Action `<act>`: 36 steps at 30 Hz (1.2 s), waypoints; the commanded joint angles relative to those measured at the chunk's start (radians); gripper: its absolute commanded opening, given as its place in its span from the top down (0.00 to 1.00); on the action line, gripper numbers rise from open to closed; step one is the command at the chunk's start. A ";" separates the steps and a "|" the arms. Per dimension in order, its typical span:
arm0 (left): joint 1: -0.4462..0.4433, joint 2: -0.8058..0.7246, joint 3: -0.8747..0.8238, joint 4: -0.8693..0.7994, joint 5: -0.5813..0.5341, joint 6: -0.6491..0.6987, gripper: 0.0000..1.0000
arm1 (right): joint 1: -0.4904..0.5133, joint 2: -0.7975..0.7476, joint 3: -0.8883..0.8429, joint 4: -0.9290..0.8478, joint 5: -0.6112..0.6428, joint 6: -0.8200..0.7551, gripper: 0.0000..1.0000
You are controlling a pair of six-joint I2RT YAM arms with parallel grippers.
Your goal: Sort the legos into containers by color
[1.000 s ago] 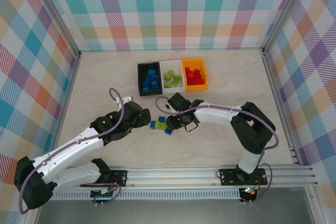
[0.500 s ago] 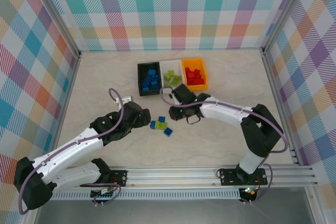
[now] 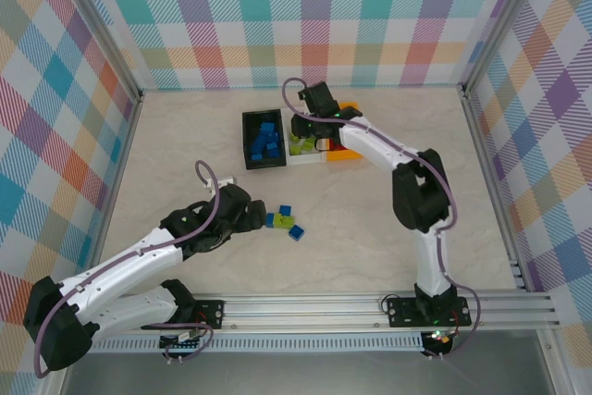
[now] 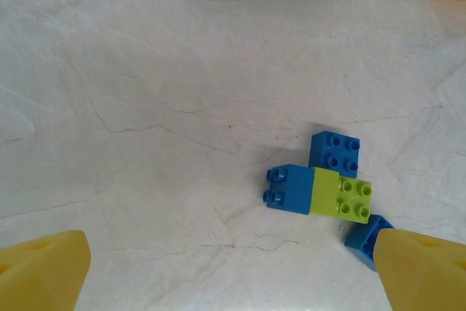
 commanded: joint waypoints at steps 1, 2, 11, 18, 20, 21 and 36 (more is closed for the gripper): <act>-0.002 0.001 -0.023 0.005 0.042 -0.011 0.00 | -0.013 0.053 0.079 -0.033 0.000 0.027 0.70; -0.001 0.005 -0.028 0.010 0.053 -0.008 0.00 | -0.015 0.068 0.097 -0.029 -0.005 0.030 0.69; -0.004 0.013 -0.018 0.002 0.055 -0.006 0.00 | -0.014 -0.053 0.026 0.018 -0.086 0.007 0.38; -0.004 -0.044 0.032 -0.077 -0.062 -0.020 0.00 | 0.077 -0.380 -0.416 0.043 -0.174 -0.046 0.35; -0.005 -0.051 0.034 -0.083 -0.084 -0.025 0.00 | 0.122 -0.450 -0.547 0.040 -0.198 -0.058 0.35; -0.003 -0.053 0.034 -0.090 -0.099 -0.031 0.00 | 0.145 -0.477 -0.606 0.035 -0.209 -0.060 0.35; -0.003 -0.059 0.027 -0.110 -0.123 -0.055 0.00 | 0.390 -0.387 -0.794 0.088 -0.041 -0.088 0.22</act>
